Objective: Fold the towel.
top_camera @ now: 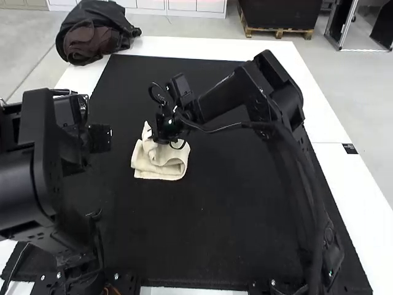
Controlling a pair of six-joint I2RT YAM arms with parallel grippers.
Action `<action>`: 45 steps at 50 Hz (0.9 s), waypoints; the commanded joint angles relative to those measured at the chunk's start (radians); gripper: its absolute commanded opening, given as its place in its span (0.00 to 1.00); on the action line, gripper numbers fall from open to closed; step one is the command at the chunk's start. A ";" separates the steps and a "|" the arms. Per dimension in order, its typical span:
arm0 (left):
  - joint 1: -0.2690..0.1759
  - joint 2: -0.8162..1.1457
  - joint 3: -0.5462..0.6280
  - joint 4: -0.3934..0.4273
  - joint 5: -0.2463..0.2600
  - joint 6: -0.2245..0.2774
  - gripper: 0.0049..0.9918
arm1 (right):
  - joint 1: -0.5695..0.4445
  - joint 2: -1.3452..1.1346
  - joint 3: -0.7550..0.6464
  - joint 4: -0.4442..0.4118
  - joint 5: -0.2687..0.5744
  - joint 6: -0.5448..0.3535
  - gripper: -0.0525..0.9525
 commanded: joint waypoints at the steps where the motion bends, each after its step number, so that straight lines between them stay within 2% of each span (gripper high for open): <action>1: 0.008 -0.022 -0.019 0.014 -0.005 0.002 0.98 | 0.023 0.000 0.040 0.006 -0.019 0.020 0.35; 6: 0.005 -0.022 -0.022 0.017 -0.006 0.002 0.98 | 0.029 0.000 0.056 0.006 -0.026 0.023 0.55; 10: 0.005 -0.022 -0.022 0.017 -0.006 0.002 0.98 | 0.030 0.001 0.076 0.004 -0.029 0.035 0.66; 19: 0.003 -0.022 -0.022 0.025 -0.008 0.002 0.98 | 0.029 0.000 0.131 -0.011 -0.056 0.069 0.76; 33: 0.003 -0.022 -0.024 0.025 -0.011 0.003 0.98 | 0.015 -0.013 0.175 -0.056 -0.056 0.057 0.87; 37: 0.003 -0.022 -0.024 0.023 -0.011 0.006 0.98 | 0.004 -0.029 0.177 -0.065 -0.056 0.032 0.87; 40: 0.003 -0.022 -0.024 0.025 -0.011 0.008 0.98 | -0.005 -0.046 0.177 -0.074 -0.053 0.024 0.83; 43: 0.003 -0.022 -0.022 0.025 -0.011 0.008 0.98 | -0.016 -0.063 0.171 -0.076 -0.053 0.023 0.73; 45: 0.003 -0.022 -0.024 0.025 -0.011 0.009 0.98 | -0.023 -0.074 0.166 -0.076 -0.056 0.023 0.58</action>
